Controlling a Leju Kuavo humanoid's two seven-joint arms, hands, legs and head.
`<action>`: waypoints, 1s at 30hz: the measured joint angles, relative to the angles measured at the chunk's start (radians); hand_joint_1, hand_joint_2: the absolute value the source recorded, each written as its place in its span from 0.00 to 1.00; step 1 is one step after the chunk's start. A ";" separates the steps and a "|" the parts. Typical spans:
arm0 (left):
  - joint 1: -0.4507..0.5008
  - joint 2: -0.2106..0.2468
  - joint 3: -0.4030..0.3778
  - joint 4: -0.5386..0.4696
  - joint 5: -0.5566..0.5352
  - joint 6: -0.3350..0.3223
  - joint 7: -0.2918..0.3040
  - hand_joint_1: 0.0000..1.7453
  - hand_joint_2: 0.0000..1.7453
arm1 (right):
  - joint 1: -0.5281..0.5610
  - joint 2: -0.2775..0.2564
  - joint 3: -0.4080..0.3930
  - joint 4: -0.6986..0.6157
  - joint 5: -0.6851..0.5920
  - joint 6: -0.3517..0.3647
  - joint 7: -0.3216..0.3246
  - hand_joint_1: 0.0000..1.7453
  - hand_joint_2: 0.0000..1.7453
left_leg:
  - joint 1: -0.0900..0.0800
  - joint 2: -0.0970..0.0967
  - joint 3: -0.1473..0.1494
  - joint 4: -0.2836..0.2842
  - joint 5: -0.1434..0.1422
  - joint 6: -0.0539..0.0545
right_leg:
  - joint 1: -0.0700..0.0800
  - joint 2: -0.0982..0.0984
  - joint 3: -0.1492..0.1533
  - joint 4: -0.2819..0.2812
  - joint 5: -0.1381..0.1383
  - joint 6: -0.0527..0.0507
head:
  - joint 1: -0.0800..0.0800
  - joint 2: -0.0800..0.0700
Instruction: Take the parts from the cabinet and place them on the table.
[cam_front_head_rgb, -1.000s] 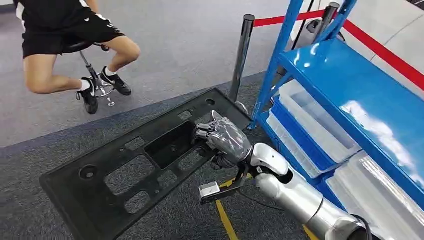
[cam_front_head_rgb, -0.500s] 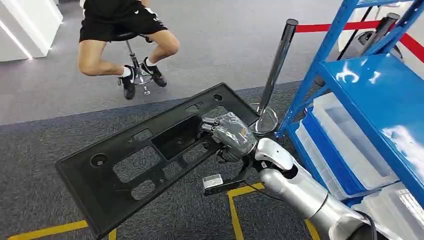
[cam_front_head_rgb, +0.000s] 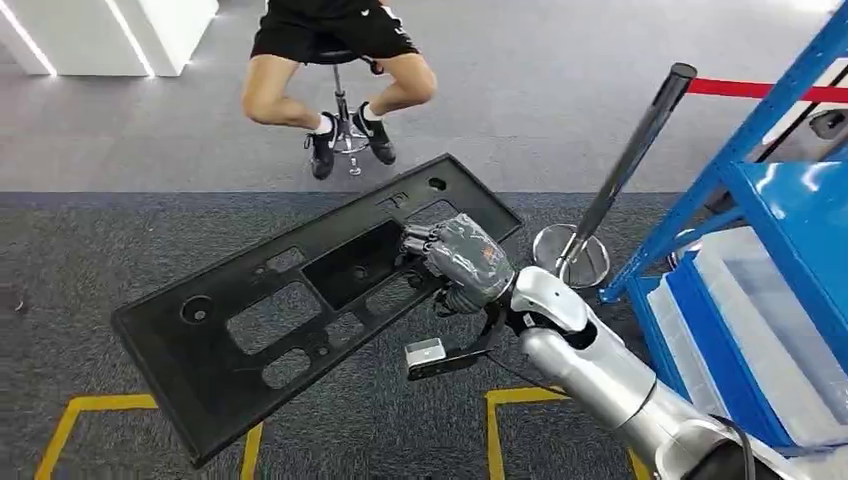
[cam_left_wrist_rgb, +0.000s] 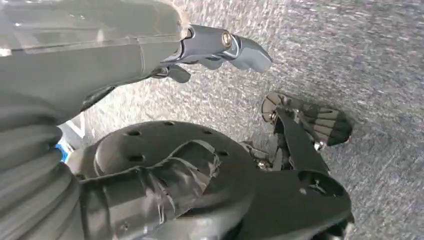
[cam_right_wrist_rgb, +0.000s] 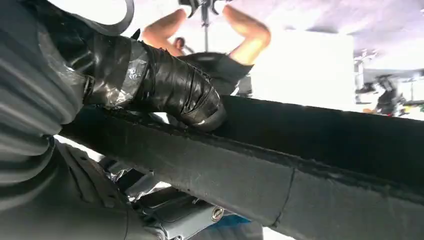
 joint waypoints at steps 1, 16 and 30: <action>0.000 0.000 0.000 0.000 0.000 0.000 0.000 0.00 1.00 | -0.002 0.000 0.000 0.000 0.003 0.001 0.000 1.00 1.00 | 0.002 -0.015 -0.002 0.006 -0.002 -0.002 | -0.003 0.004 0.037 -0.078 0.046 0.000 | 0.000 0.000; -0.001 0.002 0.000 0.000 0.002 0.001 0.000 0.00 1.00 | -0.014 0.000 0.000 0.000 0.011 0.006 0.002 1.00 1.00 | 0.001 0.058 -0.113 0.239 -0.088 -0.051 | 0.007 -0.074 0.104 -0.246 0.099 -0.045 | -0.003 0.000; -0.174 0.131 0.038 -0.047 0.063 -0.080 0.189 0.00 1.00 | -0.107 0.050 0.026 0.052 0.002 0.071 -0.017 1.00 1.00 | -0.006 0.002 0.028 -0.014 -0.034 0.012 | -0.005 -0.001 -0.064 0.044 0.022 0.001 | -0.002 0.000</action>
